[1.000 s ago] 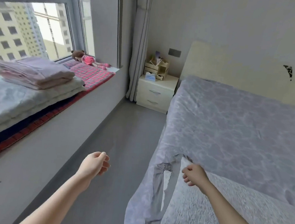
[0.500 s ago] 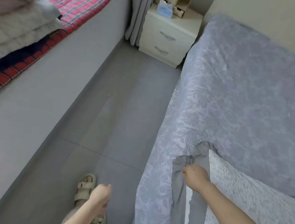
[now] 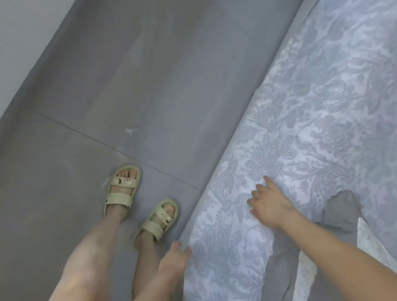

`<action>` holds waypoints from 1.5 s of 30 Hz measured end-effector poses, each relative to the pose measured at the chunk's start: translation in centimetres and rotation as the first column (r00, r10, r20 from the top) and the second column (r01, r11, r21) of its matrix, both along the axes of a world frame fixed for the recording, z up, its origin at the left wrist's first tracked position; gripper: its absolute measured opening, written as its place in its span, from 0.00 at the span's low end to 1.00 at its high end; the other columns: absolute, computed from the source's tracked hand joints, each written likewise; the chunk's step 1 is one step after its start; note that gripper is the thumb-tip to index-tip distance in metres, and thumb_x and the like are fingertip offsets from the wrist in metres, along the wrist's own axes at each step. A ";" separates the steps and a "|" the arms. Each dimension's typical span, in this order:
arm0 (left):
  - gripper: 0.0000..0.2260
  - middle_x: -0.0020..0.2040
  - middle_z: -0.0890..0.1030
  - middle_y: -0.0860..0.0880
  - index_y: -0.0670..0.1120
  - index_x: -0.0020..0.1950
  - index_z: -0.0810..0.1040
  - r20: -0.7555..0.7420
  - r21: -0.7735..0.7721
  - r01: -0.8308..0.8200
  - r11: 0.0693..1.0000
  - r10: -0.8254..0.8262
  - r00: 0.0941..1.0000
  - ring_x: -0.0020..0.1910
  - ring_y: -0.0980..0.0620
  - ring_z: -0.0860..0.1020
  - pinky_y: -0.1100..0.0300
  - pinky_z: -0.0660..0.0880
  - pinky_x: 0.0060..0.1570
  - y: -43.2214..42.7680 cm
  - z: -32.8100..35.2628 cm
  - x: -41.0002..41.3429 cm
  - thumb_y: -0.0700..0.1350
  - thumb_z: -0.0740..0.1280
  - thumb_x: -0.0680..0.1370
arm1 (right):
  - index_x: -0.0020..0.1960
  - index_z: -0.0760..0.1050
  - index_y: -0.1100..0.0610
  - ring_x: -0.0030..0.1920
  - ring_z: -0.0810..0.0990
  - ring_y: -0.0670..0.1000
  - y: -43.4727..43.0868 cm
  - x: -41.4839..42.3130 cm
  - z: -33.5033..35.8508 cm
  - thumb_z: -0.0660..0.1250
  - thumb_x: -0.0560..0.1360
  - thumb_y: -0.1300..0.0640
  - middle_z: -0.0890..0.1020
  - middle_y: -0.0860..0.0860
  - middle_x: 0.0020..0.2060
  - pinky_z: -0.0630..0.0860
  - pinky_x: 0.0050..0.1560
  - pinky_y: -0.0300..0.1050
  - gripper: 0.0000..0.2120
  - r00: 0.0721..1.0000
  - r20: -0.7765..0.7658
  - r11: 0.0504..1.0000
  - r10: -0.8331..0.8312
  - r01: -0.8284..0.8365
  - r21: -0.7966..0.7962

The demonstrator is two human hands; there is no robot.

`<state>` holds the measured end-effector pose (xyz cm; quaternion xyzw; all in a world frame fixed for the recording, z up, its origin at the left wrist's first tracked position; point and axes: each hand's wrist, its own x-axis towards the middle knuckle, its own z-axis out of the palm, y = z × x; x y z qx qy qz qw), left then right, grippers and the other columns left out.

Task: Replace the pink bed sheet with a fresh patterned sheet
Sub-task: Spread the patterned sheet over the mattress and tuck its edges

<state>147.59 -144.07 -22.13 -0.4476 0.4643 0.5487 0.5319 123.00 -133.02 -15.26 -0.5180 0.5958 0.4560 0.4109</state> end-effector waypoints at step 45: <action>0.27 0.65 0.74 0.57 0.56 0.62 0.77 -0.190 0.339 -0.491 0.802 0.570 0.799 0.65 0.59 0.70 0.56 0.60 0.71 11.3 1.7 -4.6 0.67 0.49 0.77 | 0.61 0.76 0.56 0.63 0.69 0.53 0.0 -0.3 -1.6 0.36 0.79 0.37 0.78 0.53 0.59 0.57 0.67 0.51 0.36 0.949 0.310 0.982 -0.059 -0.001 0.191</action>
